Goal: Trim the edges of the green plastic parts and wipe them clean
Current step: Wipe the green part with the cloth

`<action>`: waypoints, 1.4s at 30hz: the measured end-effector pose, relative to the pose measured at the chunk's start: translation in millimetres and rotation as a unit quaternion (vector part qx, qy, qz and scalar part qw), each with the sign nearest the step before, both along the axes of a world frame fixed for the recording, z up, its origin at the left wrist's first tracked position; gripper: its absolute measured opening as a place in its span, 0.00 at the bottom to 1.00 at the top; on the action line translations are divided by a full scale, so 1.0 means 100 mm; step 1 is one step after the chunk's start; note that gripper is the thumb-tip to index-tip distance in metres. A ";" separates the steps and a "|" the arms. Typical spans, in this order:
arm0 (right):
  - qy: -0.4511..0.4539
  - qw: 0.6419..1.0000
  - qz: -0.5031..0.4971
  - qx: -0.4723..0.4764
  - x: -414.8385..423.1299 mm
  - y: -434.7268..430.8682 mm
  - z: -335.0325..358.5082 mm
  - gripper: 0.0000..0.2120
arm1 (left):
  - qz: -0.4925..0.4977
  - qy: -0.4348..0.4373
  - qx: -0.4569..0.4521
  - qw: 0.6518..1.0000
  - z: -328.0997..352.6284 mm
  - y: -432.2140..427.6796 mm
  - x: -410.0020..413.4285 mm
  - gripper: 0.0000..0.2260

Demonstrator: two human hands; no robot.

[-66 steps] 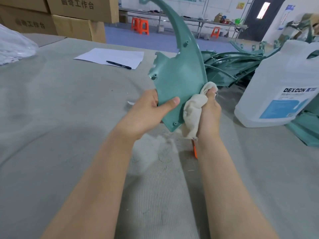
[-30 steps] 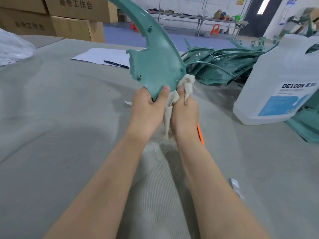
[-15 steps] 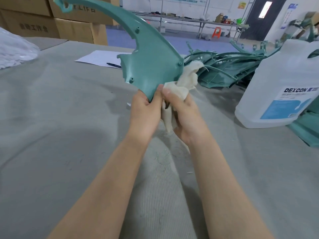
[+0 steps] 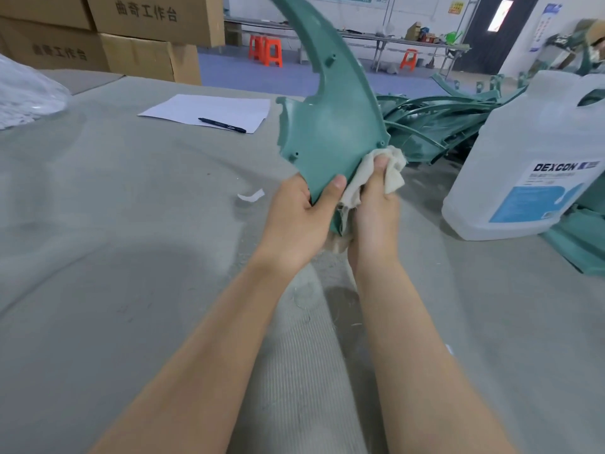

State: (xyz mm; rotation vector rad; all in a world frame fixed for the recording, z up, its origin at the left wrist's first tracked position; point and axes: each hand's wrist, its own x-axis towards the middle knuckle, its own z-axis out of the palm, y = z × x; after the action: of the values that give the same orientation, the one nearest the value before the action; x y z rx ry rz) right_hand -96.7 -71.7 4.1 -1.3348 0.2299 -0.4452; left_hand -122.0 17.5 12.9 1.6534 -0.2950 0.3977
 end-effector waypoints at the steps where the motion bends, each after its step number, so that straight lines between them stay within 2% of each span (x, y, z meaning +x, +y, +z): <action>1: 0.010 0.999 0.002 0.031 0.01 -0.04 0.00 0.18 | 0.006 -0.001 0.014 1.000 0.00 0.00 0.00 0.07; 2: 0.021 0.997 0.005 0.072 0.02 -0.08 0.00 0.19 | 0.008 0.003 0.004 1.000 0.00 0.00 0.00 0.06; 4: 0.036 0.988 0.014 0.148 0.06 -0.16 0.00 0.19 | 0.006 0.026 -0.078 0.997 0.01 0.04 0.03 0.05; 6: 0.037 0.985 0.058 0.158 0.04 -0.19 0.03 0.19 | 0.011 0.044 -0.162 0.986 0.00 0.09 0.08 0.05; 8: 0.020 0.981 0.153 0.118 0.01 -0.15 0.05 0.16 | 0.021 0.043 -0.217 0.975 0.00 0.15 0.12 0.04; 10: -0.013 0.964 0.262 0.041 -0.03 -0.07 0.05 0.06 | 0.026 0.031 -0.240 0.970 0.00 0.18 0.14 0.05; 12: -0.041 0.953 0.294 -0.052 -0.04 0.01 0.03 0.12 | 0.031 0.022 -0.236 0.971 0.01 0.20 0.16 0.05; 15: -0.053 0.963 0.179 -0.195 -0.01 0.10 0.03 0.13 | 0.048 0.025 -0.192 0.980 -0.01 0.19 0.17 0.06; 17: -0.041 0.965 0.105 -0.238 0.01 0.11 0.01 0.17 | 0.067 0.026 -0.138 0.988 -0.02 0.15 0.14 0.08; 20: -0.007 0.971 0.041 -0.237 0.00 0.09 -0.01 0.19 | 0.064 0.025 -0.090 0.994 -0.02 0.08 0.11 0.09; 25: 0.030 0.985 -0.007 -0.172 -0.01 0.04 0.01 0.21 | 0.058 0.001 -0.056 0.997 -0.03 0.07 0.08 0.17; 28: 0.050 0.981 -0.058 -0.178 0.05 -0.14 -0.01 0.17 | 0.084 -0.022 -0.094 0.992 0.03 0.13 0.08 0.10; 30: 0.082 0.954 -0.055 -0.282 0.10 -0.26 -0.06 0.17 | 0.108 -0.023 -0.146 0.983 0.06 0.20 0.11 0.08; 32: 0.127 0.920 0.005 -0.371 0.11 -0.31 -0.11 0.24 | 0.112 -0.016 -0.172 0.979 0.07 0.26 0.12 0.05; 34: 0.148 0.899 0.071 -0.406 0.06 -0.30 -0.09 0.34 | 0.106 -0.017 -0.191 0.976 0.10 0.27 0.11 0.02; 36: 0.125 0.893 0.068 -0.427 0.01 -0.30 -0.03 0.41 | 0.112 -0.013 -0.223 0.968 0.14 0.28 0.10 0.04; 38: 0.083 0.899 0.002 -0.431 -0.04 -0.29 0.06 0.38 | 0.126 -0.009 -0.240 0.962 0.17 0.28 0.08 0.07; 41: -0.008 0.888 -0.114 -0.446 -0.15 -0.11 0.18 0.25 | 0.133 -0.024 -0.249 0.959 0.21 0.33 -0.02 0.08; 42: -0.051 0.894 -0.115 -0.430 -0.19 0.00 0.21 0.20 | 0.137 -0.035 -0.250 0.958 0.23 0.36 -0.07 0.08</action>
State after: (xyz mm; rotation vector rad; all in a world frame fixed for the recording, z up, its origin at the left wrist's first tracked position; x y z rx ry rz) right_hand -115.5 -71.2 25.2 -2.1548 0.0972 -0.8770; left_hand -129.2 53.9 36.0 1.1828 -0.0090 0.6810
